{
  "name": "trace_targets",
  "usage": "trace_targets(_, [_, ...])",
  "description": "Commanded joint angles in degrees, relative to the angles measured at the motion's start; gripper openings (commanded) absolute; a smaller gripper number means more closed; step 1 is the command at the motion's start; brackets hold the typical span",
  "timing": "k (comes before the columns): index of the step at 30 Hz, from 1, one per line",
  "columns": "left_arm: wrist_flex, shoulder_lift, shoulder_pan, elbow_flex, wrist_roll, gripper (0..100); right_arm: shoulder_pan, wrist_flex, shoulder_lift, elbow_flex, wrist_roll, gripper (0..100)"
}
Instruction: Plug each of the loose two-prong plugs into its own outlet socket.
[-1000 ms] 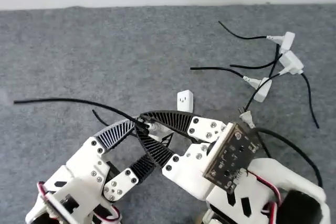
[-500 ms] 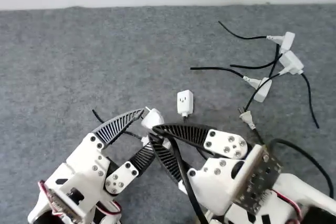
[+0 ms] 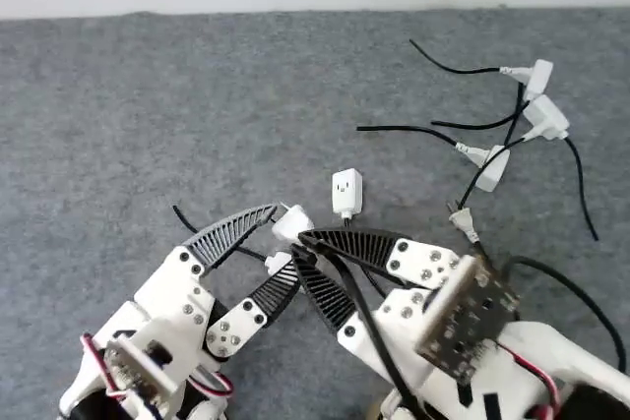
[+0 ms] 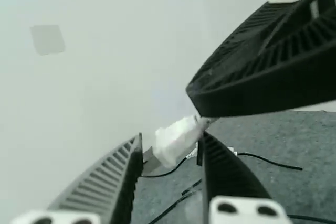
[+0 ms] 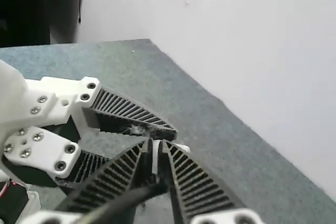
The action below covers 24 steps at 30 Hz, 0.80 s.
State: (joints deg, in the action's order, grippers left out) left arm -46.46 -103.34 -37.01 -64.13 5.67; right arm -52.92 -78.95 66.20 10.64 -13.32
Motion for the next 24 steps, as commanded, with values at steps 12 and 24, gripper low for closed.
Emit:
trace_targets(12, [0.4,-0.9,0.3,0.0,0.4,16,9.5,-1.6,0.4,3.7,-1.0,9.8])
trace_targets(24, [0.3,-0.9,0.3,0.0,0.4,16,9.5,-3.6,0.4,4.6,-1.0,7.2])
